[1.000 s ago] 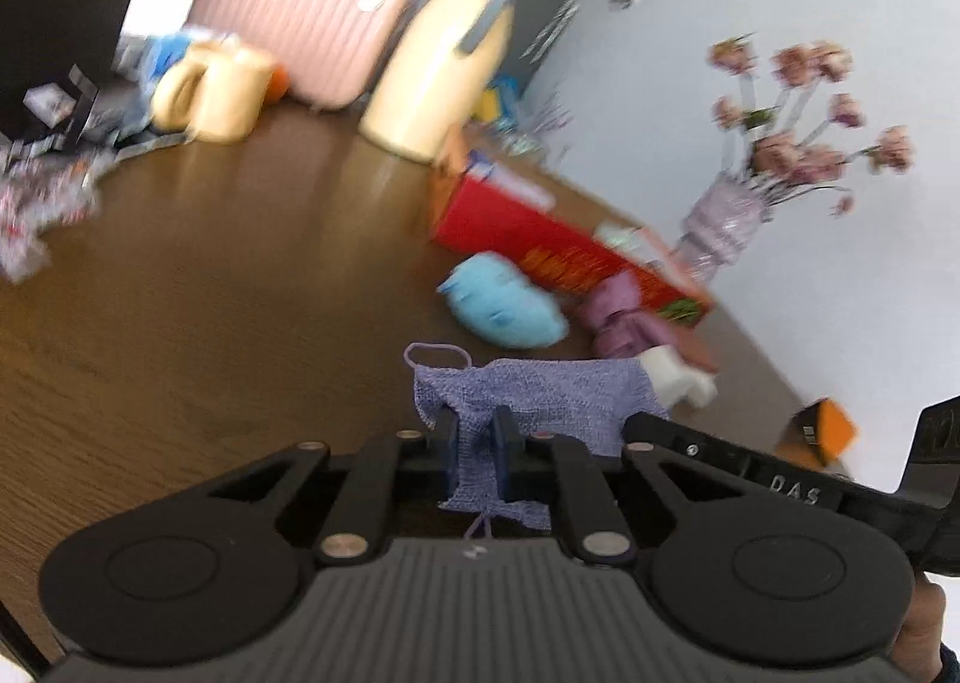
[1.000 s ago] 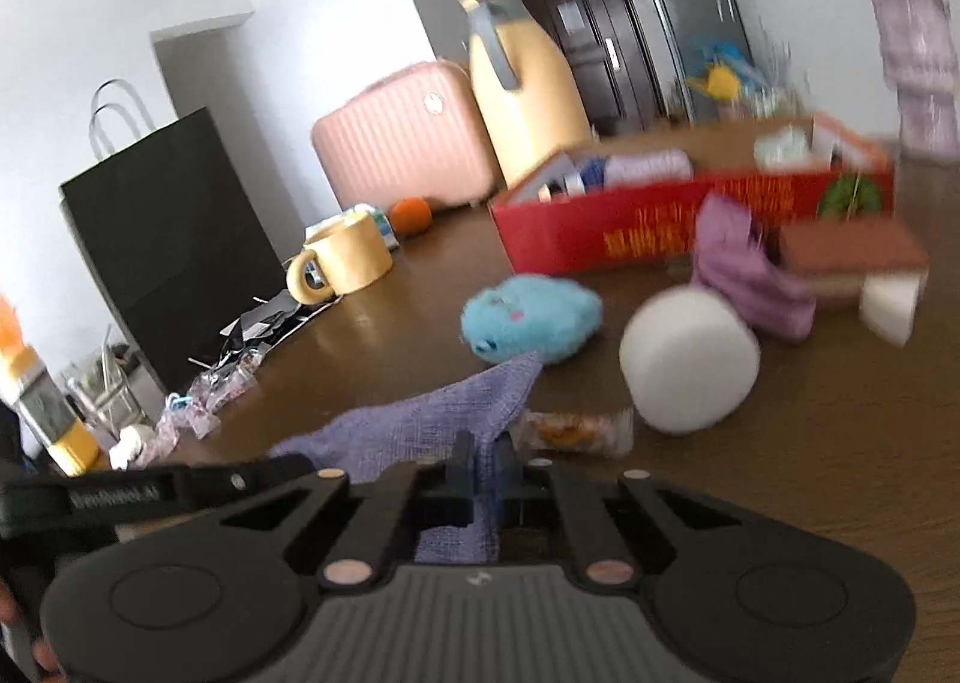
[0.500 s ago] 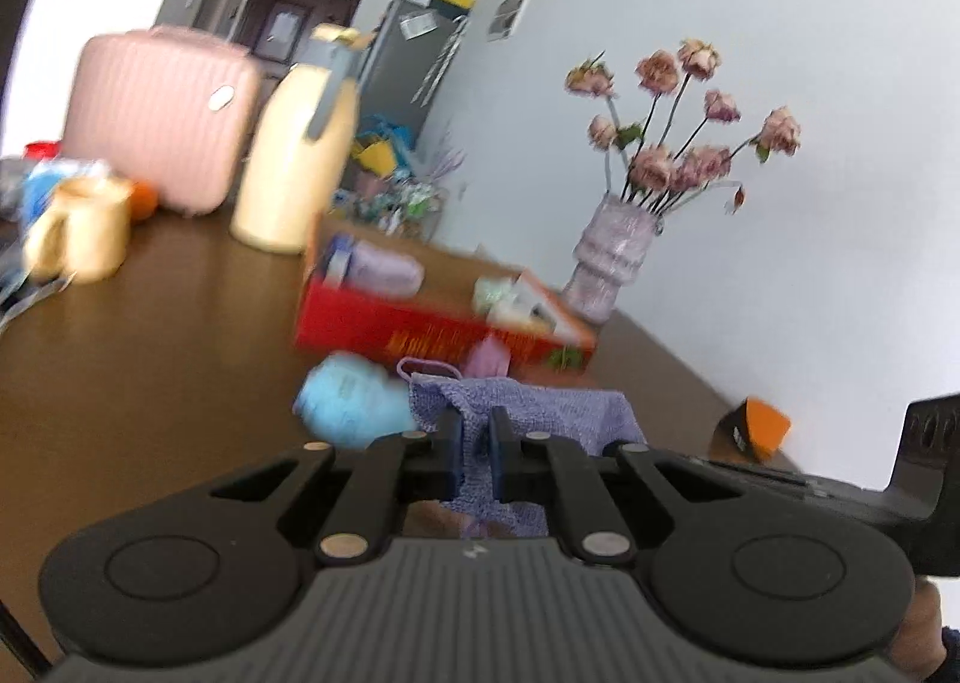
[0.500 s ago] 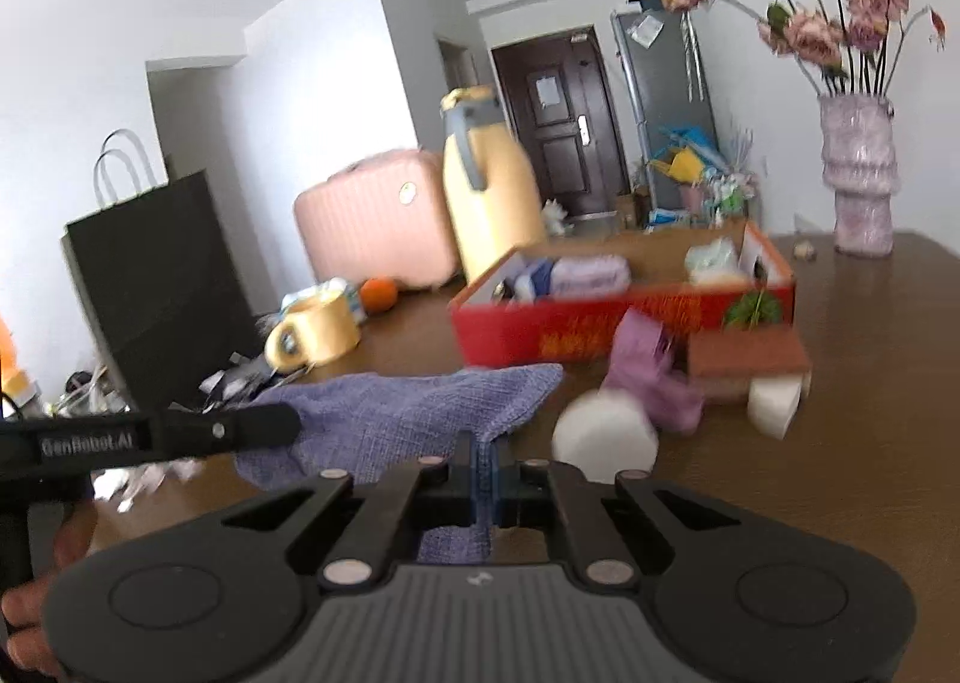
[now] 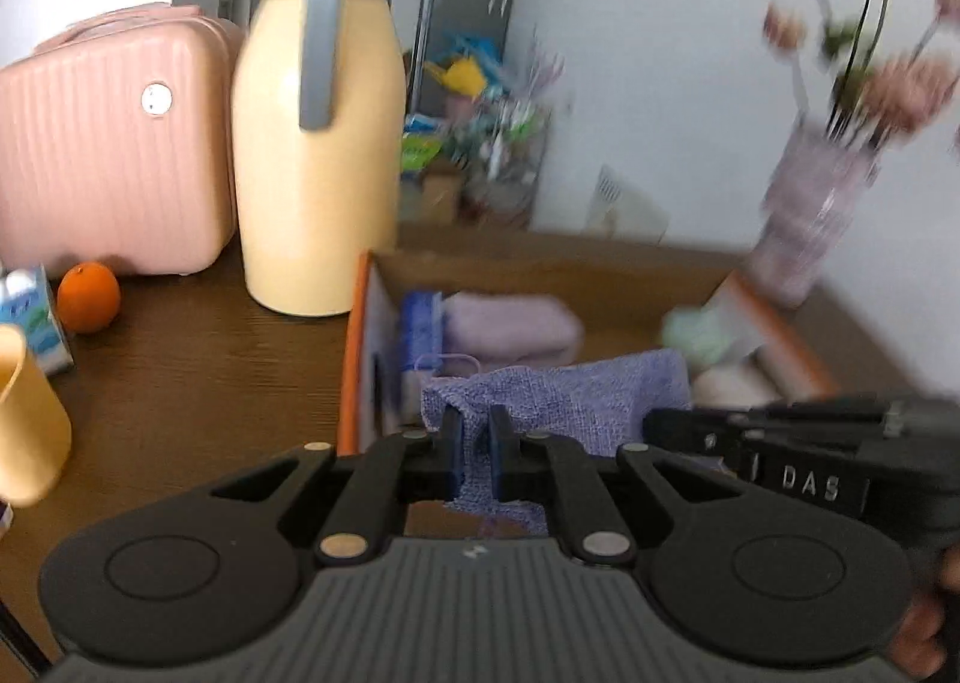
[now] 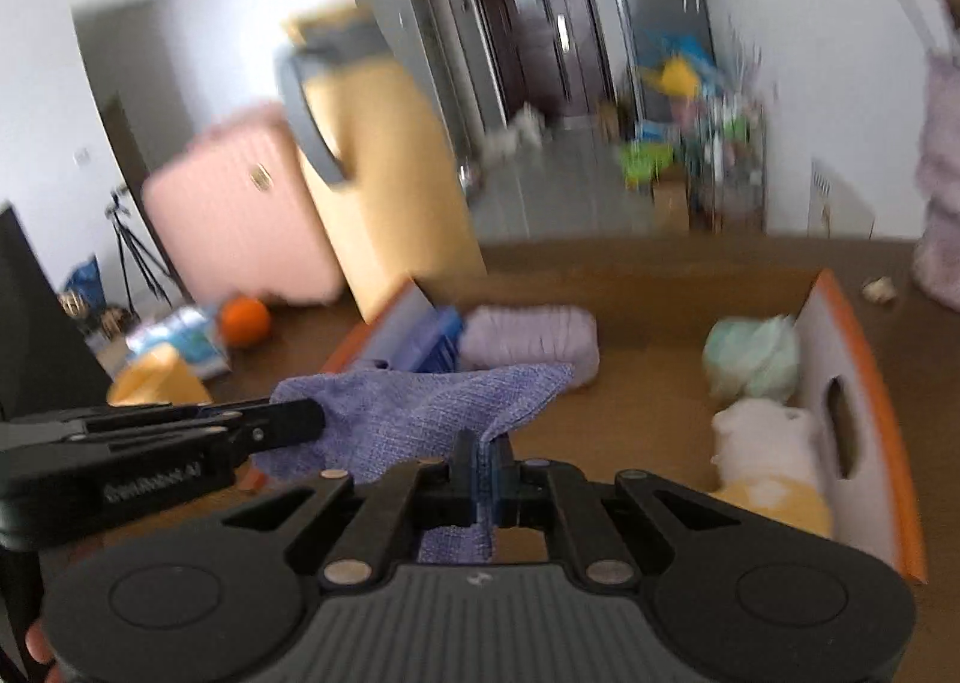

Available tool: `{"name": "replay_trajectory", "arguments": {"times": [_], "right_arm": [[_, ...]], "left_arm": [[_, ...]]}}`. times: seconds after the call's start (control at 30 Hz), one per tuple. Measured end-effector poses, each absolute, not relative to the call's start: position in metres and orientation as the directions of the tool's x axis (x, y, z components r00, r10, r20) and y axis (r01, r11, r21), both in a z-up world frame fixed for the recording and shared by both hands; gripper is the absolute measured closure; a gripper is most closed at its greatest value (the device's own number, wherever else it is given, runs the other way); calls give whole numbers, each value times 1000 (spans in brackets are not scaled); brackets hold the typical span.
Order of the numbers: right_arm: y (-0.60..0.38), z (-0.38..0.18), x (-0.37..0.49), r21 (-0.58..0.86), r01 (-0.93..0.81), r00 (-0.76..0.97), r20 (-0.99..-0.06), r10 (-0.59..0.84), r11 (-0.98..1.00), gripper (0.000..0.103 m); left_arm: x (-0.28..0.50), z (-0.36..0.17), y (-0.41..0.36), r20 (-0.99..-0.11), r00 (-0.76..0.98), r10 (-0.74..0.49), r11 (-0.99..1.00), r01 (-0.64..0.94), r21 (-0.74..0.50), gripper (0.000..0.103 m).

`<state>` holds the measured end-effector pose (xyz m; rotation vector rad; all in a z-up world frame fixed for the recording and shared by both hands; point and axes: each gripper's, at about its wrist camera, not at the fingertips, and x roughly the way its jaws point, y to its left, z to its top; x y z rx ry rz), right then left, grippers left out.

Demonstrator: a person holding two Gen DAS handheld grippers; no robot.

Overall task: Organize soft objects
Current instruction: 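Carry the pouch into the cardboard box and open both tools, then withdraw both tools from the box back over the table items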

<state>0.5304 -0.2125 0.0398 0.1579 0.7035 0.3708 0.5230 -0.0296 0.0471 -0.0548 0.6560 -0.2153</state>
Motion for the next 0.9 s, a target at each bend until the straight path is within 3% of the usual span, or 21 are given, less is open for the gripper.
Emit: {"name": "replay_trajectory", "arguments": {"times": [0.13,0.3,0.37,0.43,0.57,0.7,0.77,0.9], "right_arm": [[-194,12,558,223,-285,637,-683,358,932,99],[-191,-1,567,193,-281,602,-727,329,940,88],[-191,0,565,183,-303,587,-738,334,935,87],[-199,10,558,190,-305,598,-725,343,933,79],[-217,52,538,181,-290,660,-674,333,940,75],[-234,105,503,132,-283,738,-603,304,950,64],[-242,124,484,111,-277,770,-569,289,955,61],[-253,146,446,107,-268,803,-524,284,957,61]], "left_arm": [[542,18,-41,-652,749,-119,981,191,40,92],[543,3,-43,-683,721,-119,973,220,64,87],[542,8,-40,-684,720,-120,975,214,54,79],[539,21,-36,-676,725,-132,976,212,37,71],[517,65,-26,-618,775,-134,978,202,42,67],[490,110,-16,-552,825,-124,984,174,39,59],[472,129,-11,-518,846,-125,986,165,32,54],[438,150,-9,-480,867,-134,986,165,23,53]]}}
